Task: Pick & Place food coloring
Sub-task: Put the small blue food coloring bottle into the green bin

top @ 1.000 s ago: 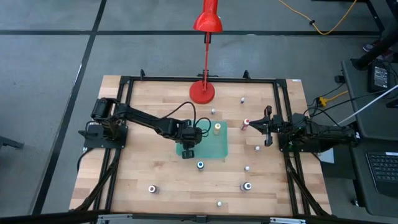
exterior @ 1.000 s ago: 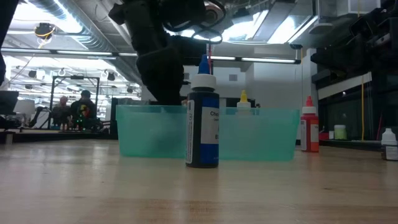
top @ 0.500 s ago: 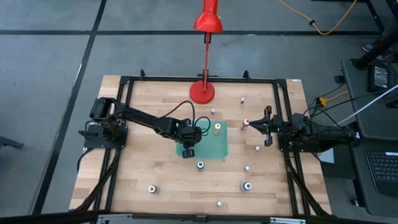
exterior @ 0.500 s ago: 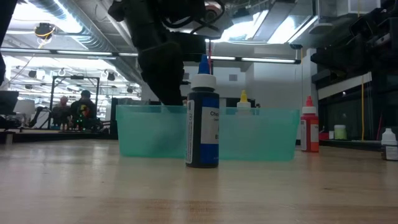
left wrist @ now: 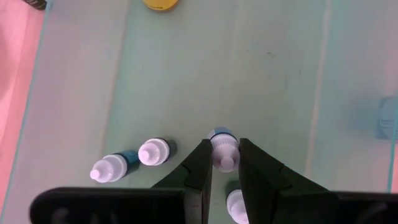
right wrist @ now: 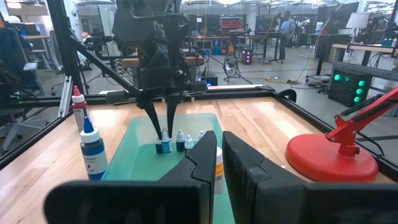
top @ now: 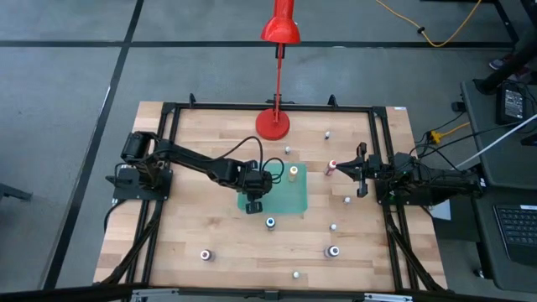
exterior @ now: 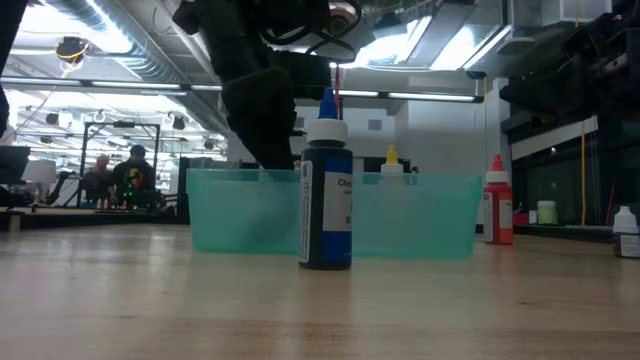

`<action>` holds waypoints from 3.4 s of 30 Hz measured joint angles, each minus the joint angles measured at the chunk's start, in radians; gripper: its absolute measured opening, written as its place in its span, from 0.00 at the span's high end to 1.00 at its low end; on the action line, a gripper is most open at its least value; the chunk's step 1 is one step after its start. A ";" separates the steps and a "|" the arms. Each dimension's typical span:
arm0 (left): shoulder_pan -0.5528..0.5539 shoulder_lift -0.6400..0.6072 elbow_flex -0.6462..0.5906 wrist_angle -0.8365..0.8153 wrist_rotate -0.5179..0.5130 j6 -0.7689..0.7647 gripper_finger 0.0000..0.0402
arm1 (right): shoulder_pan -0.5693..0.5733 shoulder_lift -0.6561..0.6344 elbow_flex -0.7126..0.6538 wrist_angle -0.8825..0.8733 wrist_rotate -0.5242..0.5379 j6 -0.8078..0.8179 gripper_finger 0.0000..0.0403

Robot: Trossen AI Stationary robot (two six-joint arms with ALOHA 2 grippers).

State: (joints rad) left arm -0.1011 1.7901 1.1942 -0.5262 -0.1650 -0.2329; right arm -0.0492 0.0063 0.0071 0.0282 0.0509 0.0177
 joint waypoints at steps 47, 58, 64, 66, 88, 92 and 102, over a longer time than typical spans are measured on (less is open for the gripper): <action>0.001 0.000 0.000 0.069 -0.019 -0.045 0.86 | 0.000 0.000 0.000 0.000 0.000 0.000 0.92; 0.001 0.000 0.000 0.078 -0.024 -0.045 0.86 | 0.000 0.000 0.000 0.000 0.000 0.000 0.92; 0.006 0.000 0.000 0.089 -0.025 -0.019 0.86 | 0.000 0.000 0.000 0.000 0.000 0.000 0.92; 0.011 0.000 0.000 0.089 -0.025 -0.011 0.86 | 0.000 0.000 0.000 0.000 0.000 0.000 0.92; 0.050 0.000 -0.001 0.166 -0.012 0.018 0.86 | 0.000 0.000 0.000 0.000 0.000 0.000 0.92; 0.053 0.000 -0.001 0.166 -0.019 0.013 0.86 | 0.000 0.000 0.000 0.000 0.000 0.000 0.92; 0.079 0.001 -0.001 0.165 0.007 0.027 0.86 | 0.000 0.000 0.000 0.000 0.000 0.000 0.92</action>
State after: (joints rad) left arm -0.0223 1.7908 1.1934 -0.3614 -0.1583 -0.2060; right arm -0.0494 0.0063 0.0071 0.0280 0.0509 0.0177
